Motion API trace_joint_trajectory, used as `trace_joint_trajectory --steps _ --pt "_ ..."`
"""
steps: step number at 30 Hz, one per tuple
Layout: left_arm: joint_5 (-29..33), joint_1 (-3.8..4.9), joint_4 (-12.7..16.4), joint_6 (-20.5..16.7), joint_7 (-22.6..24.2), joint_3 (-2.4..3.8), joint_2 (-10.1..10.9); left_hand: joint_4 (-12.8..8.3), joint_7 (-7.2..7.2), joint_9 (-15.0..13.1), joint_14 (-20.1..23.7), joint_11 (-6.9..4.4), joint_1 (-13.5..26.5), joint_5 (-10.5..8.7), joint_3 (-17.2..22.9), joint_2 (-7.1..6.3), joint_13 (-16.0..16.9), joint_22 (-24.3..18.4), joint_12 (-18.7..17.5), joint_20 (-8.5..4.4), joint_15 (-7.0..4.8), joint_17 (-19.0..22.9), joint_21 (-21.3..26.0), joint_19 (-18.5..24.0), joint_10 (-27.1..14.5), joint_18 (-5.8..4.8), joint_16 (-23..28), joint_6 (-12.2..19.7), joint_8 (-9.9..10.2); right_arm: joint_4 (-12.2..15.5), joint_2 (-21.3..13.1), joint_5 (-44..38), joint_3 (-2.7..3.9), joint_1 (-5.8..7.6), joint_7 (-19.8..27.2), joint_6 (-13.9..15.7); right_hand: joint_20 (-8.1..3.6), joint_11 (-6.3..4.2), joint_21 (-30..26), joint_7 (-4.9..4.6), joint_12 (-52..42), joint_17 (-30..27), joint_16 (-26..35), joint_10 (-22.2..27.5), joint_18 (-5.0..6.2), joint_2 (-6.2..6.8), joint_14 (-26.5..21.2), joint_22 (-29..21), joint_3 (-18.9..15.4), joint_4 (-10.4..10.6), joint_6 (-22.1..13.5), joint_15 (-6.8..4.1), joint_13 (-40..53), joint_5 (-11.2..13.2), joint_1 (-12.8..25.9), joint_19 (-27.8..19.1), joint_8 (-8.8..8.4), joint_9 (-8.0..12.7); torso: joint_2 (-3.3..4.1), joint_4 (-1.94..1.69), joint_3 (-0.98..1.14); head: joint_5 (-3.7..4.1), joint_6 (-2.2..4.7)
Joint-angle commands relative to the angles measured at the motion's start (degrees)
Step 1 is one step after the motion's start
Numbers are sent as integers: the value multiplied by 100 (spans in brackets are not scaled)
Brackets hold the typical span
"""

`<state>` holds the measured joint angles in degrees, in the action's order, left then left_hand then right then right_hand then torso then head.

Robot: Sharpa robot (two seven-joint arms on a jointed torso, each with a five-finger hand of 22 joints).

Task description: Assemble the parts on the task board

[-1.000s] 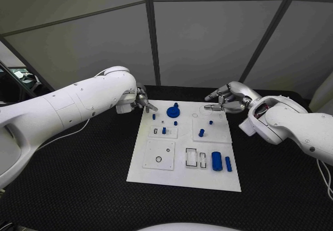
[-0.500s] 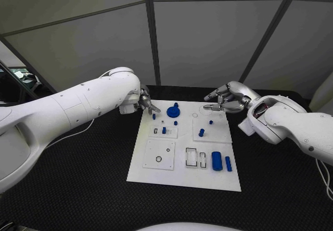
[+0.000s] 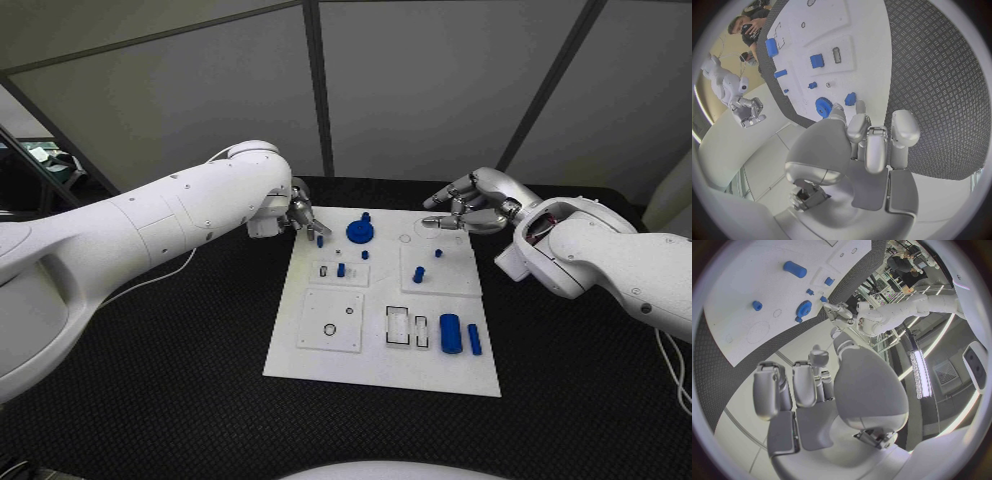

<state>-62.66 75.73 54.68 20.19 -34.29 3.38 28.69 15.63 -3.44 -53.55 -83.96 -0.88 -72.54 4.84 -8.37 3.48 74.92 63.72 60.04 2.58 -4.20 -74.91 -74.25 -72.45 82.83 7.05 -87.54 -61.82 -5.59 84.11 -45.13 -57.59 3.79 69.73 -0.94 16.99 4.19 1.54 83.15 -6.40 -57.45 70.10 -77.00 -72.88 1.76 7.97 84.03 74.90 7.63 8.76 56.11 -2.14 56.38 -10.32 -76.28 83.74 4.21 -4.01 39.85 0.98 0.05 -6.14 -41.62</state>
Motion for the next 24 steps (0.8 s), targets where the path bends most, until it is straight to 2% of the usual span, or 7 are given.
trace_joint_trajectory --steps 1,8,18,24 --pt "6 6 -16 115 48 1 -20 -54 15 9 -518 23 -50 -11 2 33 517 6 15 21 40 -1250 17 6 18 -110 -2 -46 37 15 1 -10 4 11 50 -26 -47 2 -25 -1 7 4 21 -34 86 14 151 437 -14 -17 42 -55 -10 -32 46 -4 -23 5 0 -8 -1 5 -2" --pt "7 -2 -44 143 76 -2 -52 -112 23 34 -519 16 -137 8 35 94 525 15 18 16 36 -1255 19 3 20 -111 -7 -65 47 14 11 -10 5 11 52 -29 -47 2 -25 -1 7 4 21 -34 86 14 151 437 -14 -17 42 -55 -10 -32 46 -4 -23 5 2 2 -4 6 -17" --pt "11 -28 -118 179 103 -6 -95 -204 36 59 -522 6 -245 14 66 147 533 22 24 11 29 -1265 24 2 25 -111 -17 -91 54 17 11 -10 5 11 50 -31 -47 2 -25 -1 7 4 21 -34 86 14 151 437 -14 -17 42 -55 -10 -32 46 -4 -23 5 2 -3 -5 13 -30" --pt "12 -34 -132 148 125 -8 -98 -352 55 88 -524 -10 -416 2 147 266 537 42 17 -1 16 -1271 22 -8 28 -113 -22 -107 68 16 14 -10 5 11 49 -32 -47 2 -25 -1 7 4 21 -34 86 14 151 437 -14 -17 42 -55 -10 -32 46 -4 -23 5 -2 -4 -4 10 -40"
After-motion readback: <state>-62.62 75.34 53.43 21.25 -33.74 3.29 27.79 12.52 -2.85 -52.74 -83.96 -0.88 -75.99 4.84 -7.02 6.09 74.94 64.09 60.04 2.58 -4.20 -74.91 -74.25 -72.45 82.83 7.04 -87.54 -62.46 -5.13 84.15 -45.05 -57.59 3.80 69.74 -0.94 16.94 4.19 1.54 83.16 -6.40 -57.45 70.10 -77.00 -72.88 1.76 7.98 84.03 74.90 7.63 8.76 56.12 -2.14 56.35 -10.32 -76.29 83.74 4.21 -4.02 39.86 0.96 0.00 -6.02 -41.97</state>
